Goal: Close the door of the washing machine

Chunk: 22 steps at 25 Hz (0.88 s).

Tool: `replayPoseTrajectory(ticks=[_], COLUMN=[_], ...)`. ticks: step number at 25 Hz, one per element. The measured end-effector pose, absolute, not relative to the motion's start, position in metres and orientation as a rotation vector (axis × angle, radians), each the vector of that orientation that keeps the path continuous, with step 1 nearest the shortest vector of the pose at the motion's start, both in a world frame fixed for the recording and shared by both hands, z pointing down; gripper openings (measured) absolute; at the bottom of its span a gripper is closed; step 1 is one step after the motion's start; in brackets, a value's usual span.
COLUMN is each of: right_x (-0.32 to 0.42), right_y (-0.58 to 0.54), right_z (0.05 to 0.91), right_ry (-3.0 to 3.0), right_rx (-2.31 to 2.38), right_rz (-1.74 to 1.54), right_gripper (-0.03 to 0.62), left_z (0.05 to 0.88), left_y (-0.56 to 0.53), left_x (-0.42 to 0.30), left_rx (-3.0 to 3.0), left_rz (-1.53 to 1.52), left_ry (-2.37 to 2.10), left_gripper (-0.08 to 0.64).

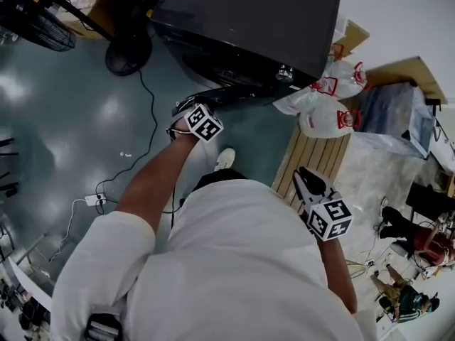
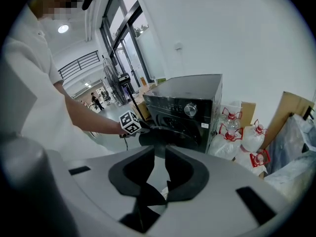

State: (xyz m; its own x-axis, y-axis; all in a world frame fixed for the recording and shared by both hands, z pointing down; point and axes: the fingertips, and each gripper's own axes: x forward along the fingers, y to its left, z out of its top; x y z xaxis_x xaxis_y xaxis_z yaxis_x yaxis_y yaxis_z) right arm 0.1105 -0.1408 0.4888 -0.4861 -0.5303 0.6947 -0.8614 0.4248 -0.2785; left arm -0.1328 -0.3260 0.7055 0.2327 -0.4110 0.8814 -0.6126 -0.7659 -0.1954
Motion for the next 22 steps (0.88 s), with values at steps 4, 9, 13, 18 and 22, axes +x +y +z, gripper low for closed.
replayPoseTrajectory(ticks=[4,9,13,18,22], right_x=[0.113,0.117,0.119,0.122,0.127], right_y=[-0.143,-0.15,-0.158,-0.166,-0.173], right_z=[0.49,0.492,0.493,0.495,0.495], right_ry=[-2.153,-2.135,-2.127,-2.11,-2.099], right_rx=[1.205,1.231,1.24,1.258,1.274], right_rz=[0.869,0.888,0.894,0.899,0.9], right_gripper=[0.078,0.078,0.078,0.078,0.078], left_z=[0.7,0.701,0.701,0.701,0.701], left_y=[-0.349,-0.376,-0.397,-0.421,-0.437], left_x=[-0.137,-0.14,-0.14,-0.142,-0.138], left_rx=[2.327,2.342,2.361,2.389,2.406], left_rz=[1.569,1.59,1.602,1.619,1.618], left_ry=[-0.994,-1.007,-1.007,-1.018,-1.013], left_gripper=[0.061,0.06,0.061,0.06,0.058])
